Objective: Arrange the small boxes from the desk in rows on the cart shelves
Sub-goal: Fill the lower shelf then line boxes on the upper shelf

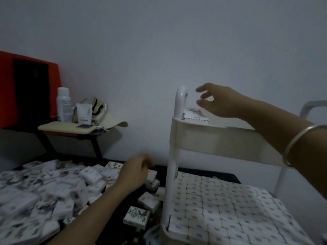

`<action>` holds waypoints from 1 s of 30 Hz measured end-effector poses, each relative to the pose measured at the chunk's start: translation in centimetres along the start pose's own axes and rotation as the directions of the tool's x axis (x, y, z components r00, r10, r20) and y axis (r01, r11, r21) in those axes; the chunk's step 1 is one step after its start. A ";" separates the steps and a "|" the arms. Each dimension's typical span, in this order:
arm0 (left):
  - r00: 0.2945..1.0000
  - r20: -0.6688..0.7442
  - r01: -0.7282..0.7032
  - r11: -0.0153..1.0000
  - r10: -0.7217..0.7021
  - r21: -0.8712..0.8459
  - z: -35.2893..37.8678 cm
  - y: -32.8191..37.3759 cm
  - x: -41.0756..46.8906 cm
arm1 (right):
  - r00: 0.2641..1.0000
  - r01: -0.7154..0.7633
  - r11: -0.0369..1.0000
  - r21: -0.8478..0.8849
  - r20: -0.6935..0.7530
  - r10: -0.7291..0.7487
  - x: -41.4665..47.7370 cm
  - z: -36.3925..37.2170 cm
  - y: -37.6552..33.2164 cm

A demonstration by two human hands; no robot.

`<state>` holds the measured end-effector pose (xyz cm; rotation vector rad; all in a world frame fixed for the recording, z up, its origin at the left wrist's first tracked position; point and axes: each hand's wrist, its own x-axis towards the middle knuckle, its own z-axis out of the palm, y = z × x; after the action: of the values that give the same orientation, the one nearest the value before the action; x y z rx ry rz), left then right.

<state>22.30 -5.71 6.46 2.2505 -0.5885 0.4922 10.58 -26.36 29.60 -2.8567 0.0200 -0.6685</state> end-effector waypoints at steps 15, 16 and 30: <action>0.875 0.459 -0.269 0.942 0.152 0.200 7.4 -5.2 -6.4 | 0.822 0.504 0.829 0.243 -0.430 -0.374 -11.7 12.2 -8.6; 0.876 0.459 -0.277 0.933 0.148 0.228 6.9 -4.8 -6.5 | 0.840 0.491 0.826 0.275 -0.401 -0.366 -11.7 13.5 -8.7; 0.932 0.353 0.144 0.979 -0.086 -0.142 -0.8 -11.5 -11.2 | 0.970 -0.166 0.764 0.623 0.244 0.012 -9.9 28.2 -7.6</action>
<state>19.25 4.87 -5.24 2.2075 -0.6417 -0.0174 13.83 -12.75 2.14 -2.2210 -0.0905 -0.2456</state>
